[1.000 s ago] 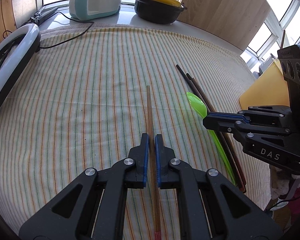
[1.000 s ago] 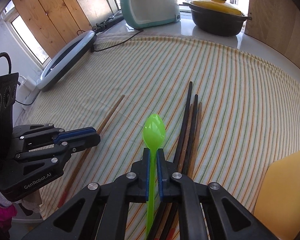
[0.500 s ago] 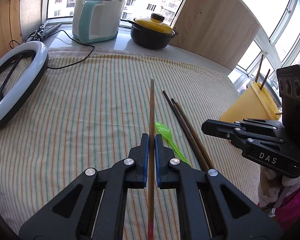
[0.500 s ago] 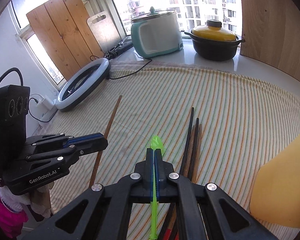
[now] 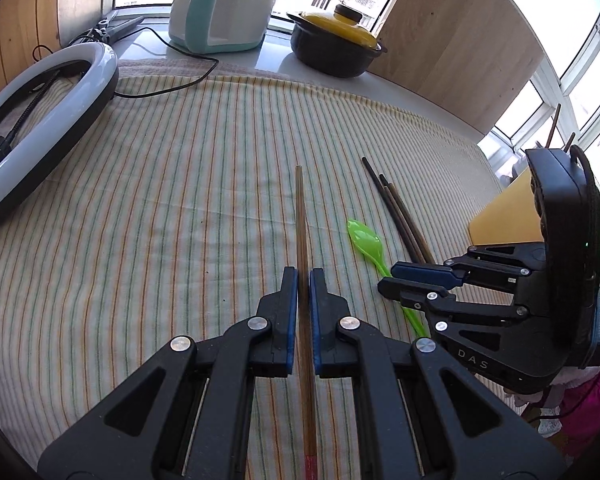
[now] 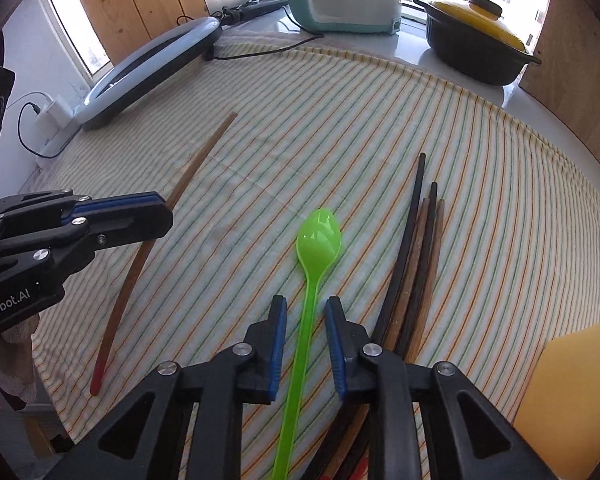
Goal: Organize utensils
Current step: 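Lift the green spoon and wooden chopstick and carry both over the yellow container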
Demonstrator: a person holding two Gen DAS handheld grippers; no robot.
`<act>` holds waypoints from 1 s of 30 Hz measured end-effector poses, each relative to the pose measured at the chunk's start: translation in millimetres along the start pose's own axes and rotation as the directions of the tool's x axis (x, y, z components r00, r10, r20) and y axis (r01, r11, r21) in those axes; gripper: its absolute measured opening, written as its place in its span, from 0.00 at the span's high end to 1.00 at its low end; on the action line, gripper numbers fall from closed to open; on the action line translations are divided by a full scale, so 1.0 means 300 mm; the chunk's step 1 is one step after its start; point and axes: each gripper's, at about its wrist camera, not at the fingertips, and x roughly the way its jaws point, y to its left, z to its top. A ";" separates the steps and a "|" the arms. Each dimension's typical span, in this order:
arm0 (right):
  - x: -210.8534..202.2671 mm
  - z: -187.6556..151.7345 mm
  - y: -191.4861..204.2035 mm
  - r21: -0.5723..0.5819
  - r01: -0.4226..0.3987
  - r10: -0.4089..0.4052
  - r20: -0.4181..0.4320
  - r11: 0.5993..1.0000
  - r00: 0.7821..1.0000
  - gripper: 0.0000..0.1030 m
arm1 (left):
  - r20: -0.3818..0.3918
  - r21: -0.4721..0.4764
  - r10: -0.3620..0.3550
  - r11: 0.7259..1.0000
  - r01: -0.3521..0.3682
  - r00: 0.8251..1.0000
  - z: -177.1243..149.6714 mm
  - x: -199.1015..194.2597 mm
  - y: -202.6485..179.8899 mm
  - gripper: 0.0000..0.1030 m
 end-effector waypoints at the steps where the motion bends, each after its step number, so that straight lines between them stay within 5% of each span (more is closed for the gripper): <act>1: -0.001 0.001 0.009 -0.019 0.010 -0.010 -0.002 1.000 1.000 0.95 | 0.002 0.000 -0.001 1.000 0.001 1.000 -0.001 -0.003 0.001 0.96; 6: -0.027 -0.008 -0.034 0.073 -0.070 0.068 0.028 0.995 0.997 0.96 | 0.026 0.002 -0.018 1.000 0.018 0.999 0.003 -0.031 -0.009 0.96; 12: -0.149 -0.042 -0.075 0.146 -0.154 0.131 0.158 0.977 0.979 0.96 | 0.075 0.020 -0.051 0.999 0.050 0.996 0.019 -0.095 -0.050 0.96; 20: -0.340 -0.122 -0.125 0.201 -0.187 0.112 0.335 0.962 0.935 0.96 | 0.150 0.078 -0.122 0.991 0.111 0.981 0.022 -0.209 -0.162 0.96; 30: -0.504 -0.179 -0.146 0.193 -0.159 0.054 0.460 0.968 0.886 0.96 | 0.221 0.149 -0.167 0.980 0.136 0.961 0.035 -0.318 -0.278 0.96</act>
